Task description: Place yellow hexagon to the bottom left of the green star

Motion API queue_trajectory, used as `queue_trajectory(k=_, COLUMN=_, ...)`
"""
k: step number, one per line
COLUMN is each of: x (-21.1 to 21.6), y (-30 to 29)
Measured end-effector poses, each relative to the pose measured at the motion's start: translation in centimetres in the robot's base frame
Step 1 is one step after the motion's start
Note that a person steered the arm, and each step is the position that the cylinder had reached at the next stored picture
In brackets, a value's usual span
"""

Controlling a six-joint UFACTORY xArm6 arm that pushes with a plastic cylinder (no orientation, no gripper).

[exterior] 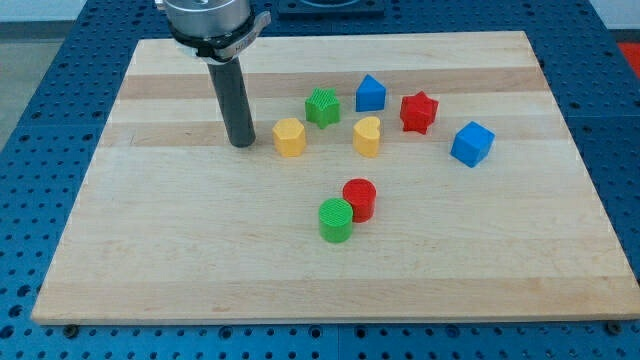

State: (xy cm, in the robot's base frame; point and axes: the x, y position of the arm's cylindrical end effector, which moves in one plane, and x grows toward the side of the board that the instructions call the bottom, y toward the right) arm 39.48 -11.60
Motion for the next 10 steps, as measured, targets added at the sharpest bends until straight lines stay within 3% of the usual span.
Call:
queue_trajectory(k=3, x=-1.9, y=0.5)
queue_trajectory(k=7, x=-1.9, y=5.0)
queue_trajectory(k=10, x=-2.0, y=5.1)
